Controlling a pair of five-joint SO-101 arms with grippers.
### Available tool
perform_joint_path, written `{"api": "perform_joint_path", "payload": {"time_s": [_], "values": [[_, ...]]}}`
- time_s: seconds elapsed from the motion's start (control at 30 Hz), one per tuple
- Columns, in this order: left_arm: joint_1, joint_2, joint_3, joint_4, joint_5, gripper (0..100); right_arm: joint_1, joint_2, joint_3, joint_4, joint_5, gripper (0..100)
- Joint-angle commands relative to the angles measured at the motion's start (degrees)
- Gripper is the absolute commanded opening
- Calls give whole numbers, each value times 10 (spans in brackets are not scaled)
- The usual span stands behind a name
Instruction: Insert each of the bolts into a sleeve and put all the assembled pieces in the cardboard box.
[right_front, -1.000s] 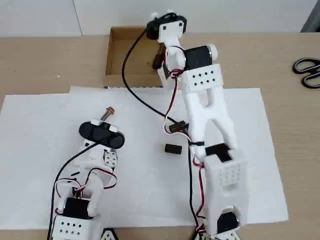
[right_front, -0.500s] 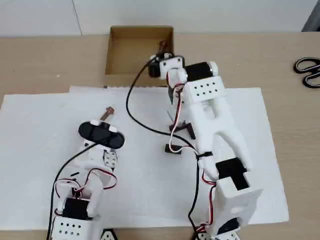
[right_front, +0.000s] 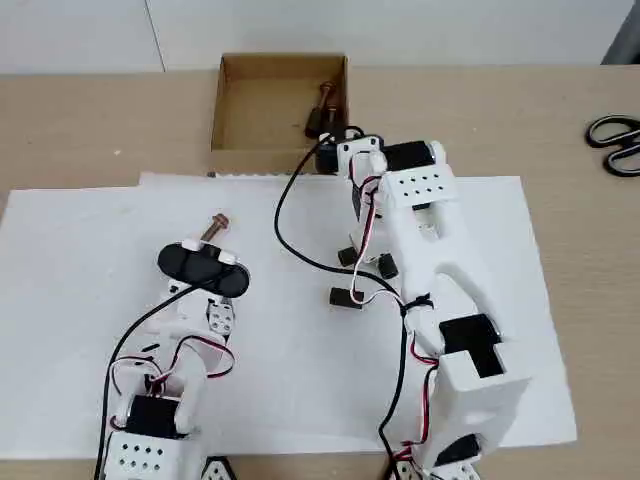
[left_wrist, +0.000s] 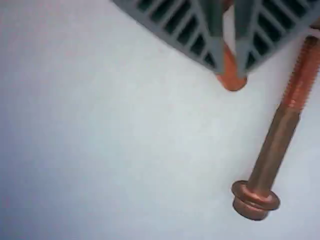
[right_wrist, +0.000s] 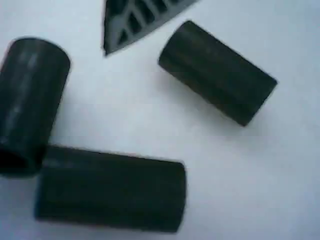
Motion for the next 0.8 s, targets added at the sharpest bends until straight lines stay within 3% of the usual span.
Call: {"api": "perform_joint_path", "payload": {"time_s": [0.0, 0.57, 0.77], "values": [[-3, -6, -3, -11, -4, 6, 5, -29, 21, -29, 6, 190], [-3, -6, -2, -11, -4, 6, 5, 44, 47, -105, 19, 188], [-3, -6, -2, -11, -4, 6, 22, 71, 47, -132, 19, 91]]}}
